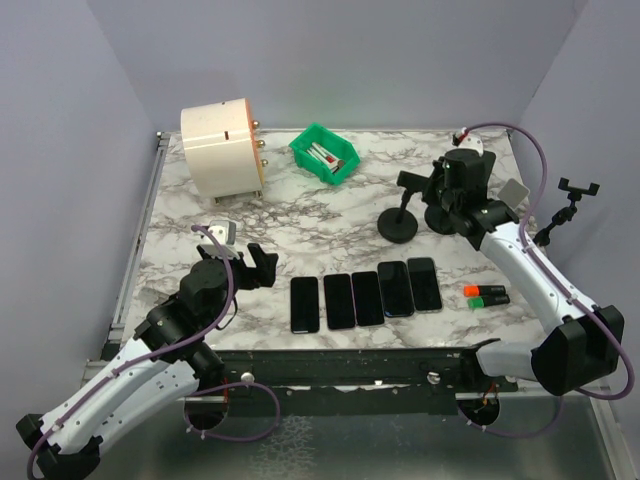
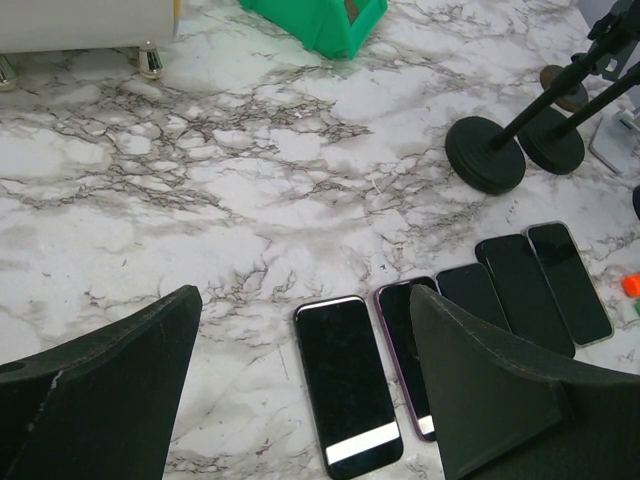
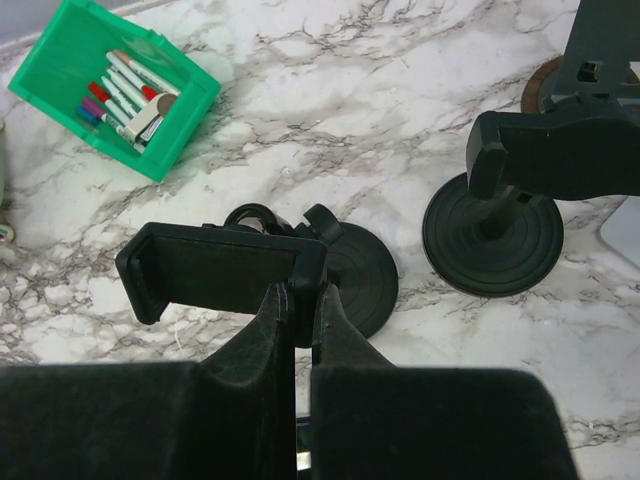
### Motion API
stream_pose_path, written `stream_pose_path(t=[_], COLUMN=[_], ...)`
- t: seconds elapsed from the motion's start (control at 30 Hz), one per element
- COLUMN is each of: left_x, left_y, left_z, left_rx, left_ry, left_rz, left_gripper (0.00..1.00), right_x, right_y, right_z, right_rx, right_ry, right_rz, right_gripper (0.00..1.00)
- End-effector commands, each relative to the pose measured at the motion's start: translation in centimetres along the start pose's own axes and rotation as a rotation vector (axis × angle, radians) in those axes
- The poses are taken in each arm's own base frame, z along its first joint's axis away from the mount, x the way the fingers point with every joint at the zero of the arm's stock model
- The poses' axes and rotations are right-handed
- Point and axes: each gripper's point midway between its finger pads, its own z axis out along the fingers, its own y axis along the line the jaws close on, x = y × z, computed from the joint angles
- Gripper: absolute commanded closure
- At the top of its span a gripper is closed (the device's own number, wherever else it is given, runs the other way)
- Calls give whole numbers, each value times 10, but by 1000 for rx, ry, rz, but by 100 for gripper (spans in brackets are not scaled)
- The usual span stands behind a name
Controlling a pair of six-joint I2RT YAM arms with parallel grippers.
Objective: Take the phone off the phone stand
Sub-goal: Move the phone stand to the center of the board.
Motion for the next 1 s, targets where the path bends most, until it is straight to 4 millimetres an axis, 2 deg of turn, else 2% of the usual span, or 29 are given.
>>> stream_pose_path(t=[0.0,0.23,0.47,0.73,0.97], left_x=[7,7,8,6,5], left_y=[5,5,4,4,4], left_z=[-1,0,0,-2,-2], left_rx=[-9,-10,-6,-4,-1], left_ry=[15,17,20,11,8], left_rz=[14,15,15,11,11], left_gripper=[14,14,14,14,14], right_x=[-59,-74,-64,-65,-54], right_y=[22,28,16,9,2], right_z=[-16,-15,4,13,20], right_rx=[-88,-91,-14,8,27], right_ry=[-153,-164,-150,-141,-110], right_rz=[67,49,42,70,42], right_gripper=[100,100,100,100,100])
